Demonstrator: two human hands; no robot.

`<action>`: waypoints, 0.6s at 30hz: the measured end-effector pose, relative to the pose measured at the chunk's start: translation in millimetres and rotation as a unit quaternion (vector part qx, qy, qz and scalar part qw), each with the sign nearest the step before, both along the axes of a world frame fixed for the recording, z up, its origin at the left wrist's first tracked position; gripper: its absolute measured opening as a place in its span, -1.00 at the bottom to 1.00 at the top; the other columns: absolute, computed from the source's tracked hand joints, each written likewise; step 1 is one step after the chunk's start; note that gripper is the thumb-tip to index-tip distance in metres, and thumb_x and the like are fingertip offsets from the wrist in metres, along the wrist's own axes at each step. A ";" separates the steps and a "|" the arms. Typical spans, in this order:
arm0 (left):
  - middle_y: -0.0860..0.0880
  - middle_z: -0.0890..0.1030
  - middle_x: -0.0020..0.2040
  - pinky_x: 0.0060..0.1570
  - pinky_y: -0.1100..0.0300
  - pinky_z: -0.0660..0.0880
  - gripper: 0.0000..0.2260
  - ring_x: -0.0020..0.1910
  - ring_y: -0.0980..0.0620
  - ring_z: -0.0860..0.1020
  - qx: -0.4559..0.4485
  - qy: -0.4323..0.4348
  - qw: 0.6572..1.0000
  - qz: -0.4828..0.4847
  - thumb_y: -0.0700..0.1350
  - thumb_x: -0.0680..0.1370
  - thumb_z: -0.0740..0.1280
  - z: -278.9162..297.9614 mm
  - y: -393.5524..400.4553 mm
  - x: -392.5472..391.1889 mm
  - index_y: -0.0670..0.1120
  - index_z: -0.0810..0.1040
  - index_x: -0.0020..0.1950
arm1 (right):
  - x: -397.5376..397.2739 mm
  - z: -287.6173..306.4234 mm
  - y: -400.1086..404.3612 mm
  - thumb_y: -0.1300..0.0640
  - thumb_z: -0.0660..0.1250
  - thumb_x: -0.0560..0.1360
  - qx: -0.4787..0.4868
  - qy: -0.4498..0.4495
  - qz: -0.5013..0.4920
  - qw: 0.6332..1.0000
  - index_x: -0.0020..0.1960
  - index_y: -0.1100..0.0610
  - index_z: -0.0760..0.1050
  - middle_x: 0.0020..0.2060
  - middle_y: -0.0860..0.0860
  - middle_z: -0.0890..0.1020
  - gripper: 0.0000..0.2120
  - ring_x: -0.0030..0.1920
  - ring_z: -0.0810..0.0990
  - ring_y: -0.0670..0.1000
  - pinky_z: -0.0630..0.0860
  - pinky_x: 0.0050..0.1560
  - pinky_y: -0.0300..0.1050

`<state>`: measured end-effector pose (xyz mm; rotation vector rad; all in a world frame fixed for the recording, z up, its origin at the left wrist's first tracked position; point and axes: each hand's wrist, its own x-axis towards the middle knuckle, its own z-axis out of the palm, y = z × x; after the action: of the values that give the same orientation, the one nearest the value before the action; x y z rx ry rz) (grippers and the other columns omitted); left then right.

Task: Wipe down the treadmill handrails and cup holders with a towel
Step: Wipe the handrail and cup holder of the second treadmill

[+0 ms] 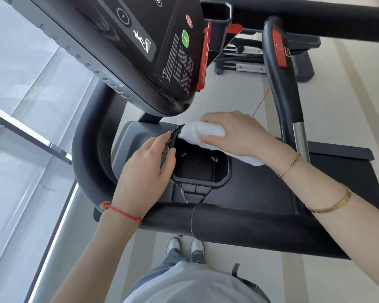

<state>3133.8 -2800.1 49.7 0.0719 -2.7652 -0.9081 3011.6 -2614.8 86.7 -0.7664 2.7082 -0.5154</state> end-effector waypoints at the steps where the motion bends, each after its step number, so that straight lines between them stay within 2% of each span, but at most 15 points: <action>1: -0.05 0.61 0.11 0.00 -0.03 0.58 -0.65 0.00 -0.02 0.60 0.000 0.000 1.000 -0.001 -0.08 0.65 0.23 0.0 0.0 0.0 -0.11 0.45 0.43 | 3.7 -0.5 1.1 -0.07 0.30 0.49 -0.017 -0.004 -0.021 1.000 0.15 -0.17 0.51 -0.02 -0.13 0.62 -0.76 -0.01 0.53 0.06 0.39 -0.08 -0.06; 4: -0.04 0.61 0.12 0.02 -0.03 0.59 -0.65 0.02 -0.01 0.59 0.005 0.001 1.000 -0.001 -0.08 0.65 0.23 -0.5 -0.6 -0.9 -0.10 0.45 0.43 | 21.1 -5.1 4.9 -0.05 0.28 0.52 -0.078 -0.003 -0.103 0.992 0.20 -0.14 0.50 0.01 -0.11 0.63 -0.75 -0.03 0.50 0.04 0.40 -0.04 -0.05; 9: -0.01 0.60 0.16 0.08 0.04 0.58 -0.62 0.00 0.10 0.58 0.021 0.000 1.000 -0.005 -0.02 0.63 0.19 -1.1 -2.5 -1.5 -0.09 0.46 0.42 | 46.4 -12.4 8.3 -0.07 0.22 0.58 -0.057 -0.004 -0.163 0.985 0.37 0.04 0.31 0.14 0.00 0.49 -0.59 -0.01 0.40 0.03 0.22 -0.05 -0.12; 12: 0.00 0.60 0.17 0.09 0.07 0.58 -0.60 -0.03 0.17 0.55 0.032 -0.002 0.999 -0.006 0.02 0.62 0.16 -1.5 -2.9 -2.6 -0.07 0.46 0.42 | 58.6 -12.6 10.0 -0.06 0.24 0.58 -0.078 -0.052 -0.194 0.977 0.32 0.10 0.24 0.12 0.00 0.39 -0.59 -0.03 0.40 0.06 0.27 -0.09 -0.10; 15: 0.01 0.59 0.19 0.10 0.09 0.57 -0.60 0.00 0.16 0.56 0.040 -0.003 0.999 -0.010 0.02 0.62 0.16 -2.1 -3.2 -2.7 -0.07 0.45 0.42 | 53.9 -10.4 5.9 -0.02 0.24 0.59 -0.069 -0.064 -0.189 0.977 0.15 0.12 0.21 0.05 0.03 0.38 -0.70 -0.07 0.45 0.12 0.29 -0.25 -0.06; 18: 0.01 0.59 0.17 0.08 0.10 0.56 -0.61 0.01 0.14 0.56 0.035 -0.006 0.999 -0.013 0.01 0.63 0.16 -2.2 -3.4 -2.4 -0.08 0.45 0.43 | 30.4 -3.2 0.1 0.03 0.20 0.59 -0.009 -0.030 -0.130 0.991 0.18 0.13 0.27 -0.03 0.02 0.44 -0.75 -0.10 0.44 0.10 0.26 -0.26 -0.05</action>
<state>3131.5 -2803.5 47.5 0.0535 -2.7508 -1.0147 3042.0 -2614.7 83.5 -0.3947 2.7656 -0.6092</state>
